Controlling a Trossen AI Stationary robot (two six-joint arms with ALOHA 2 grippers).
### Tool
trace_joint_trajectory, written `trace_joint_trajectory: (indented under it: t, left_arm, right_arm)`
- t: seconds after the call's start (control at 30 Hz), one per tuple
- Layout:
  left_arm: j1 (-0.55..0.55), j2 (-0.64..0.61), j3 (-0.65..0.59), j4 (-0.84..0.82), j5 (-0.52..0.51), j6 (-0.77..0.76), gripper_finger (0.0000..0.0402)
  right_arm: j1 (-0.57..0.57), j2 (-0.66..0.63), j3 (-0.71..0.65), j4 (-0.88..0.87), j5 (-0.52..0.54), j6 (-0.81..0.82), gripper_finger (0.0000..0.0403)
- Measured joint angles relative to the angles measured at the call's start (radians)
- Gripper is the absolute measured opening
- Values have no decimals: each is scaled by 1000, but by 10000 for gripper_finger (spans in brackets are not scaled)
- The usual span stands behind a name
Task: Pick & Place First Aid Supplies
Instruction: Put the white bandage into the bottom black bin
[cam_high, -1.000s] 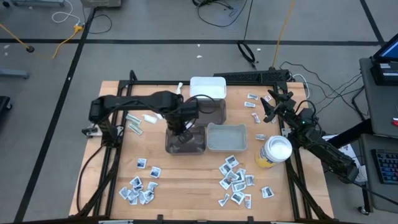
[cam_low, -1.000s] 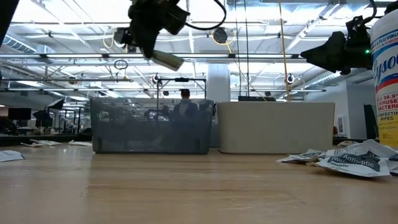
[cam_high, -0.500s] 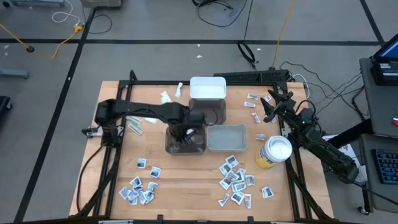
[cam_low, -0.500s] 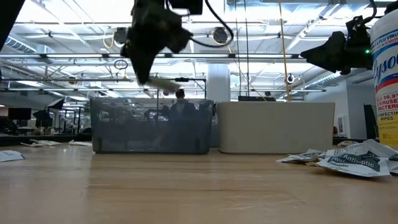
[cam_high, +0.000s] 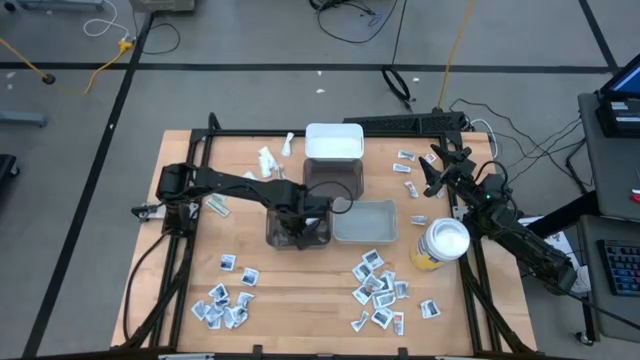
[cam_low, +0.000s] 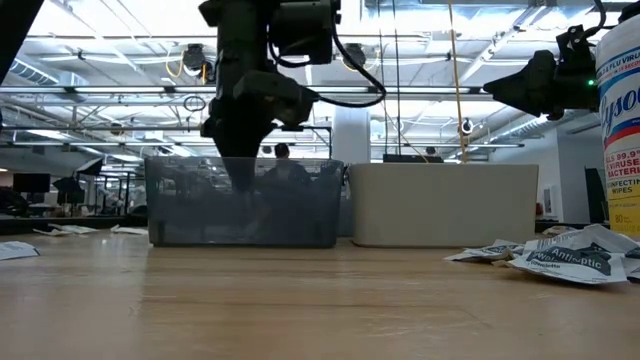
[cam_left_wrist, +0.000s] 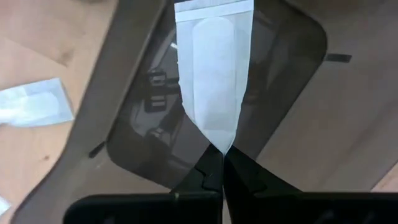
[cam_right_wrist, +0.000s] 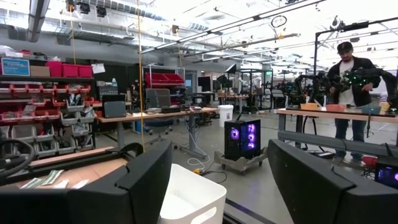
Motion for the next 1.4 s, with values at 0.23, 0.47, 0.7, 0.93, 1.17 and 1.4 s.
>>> trace_joint_trajectory:
  t: [0.23, 0.47, 0.7, 0.93, 1.17, 1.4]
  left_arm:
    - [3, 0, -9, 8, 42, 5, 38]
    - [8, 0, -9, 8, 57, -36, 159]
    - [26, -16, -9, 5, 120, -77, 266]
    - [67, -83, -9, 4, 166, -46, 306]
    - [129, -151, -9, -8, 192, -4, 316]
    - [167, -196, -9, -49, 197, 73, 302]
  right_arm:
    - [0, 0, 0, 0, 0, 0, 263]
    - [0, 0, 0, 0, 0, 0, 263]
    - [0, 0, 0, 0, 0, 0, 263]
    - [0, 0, 0, 0, 0, 0, 263]
    - [0, 0, 0, 0, 0, 0, 263]
    - [0, 0, 0, 0, 0, 0, 263]
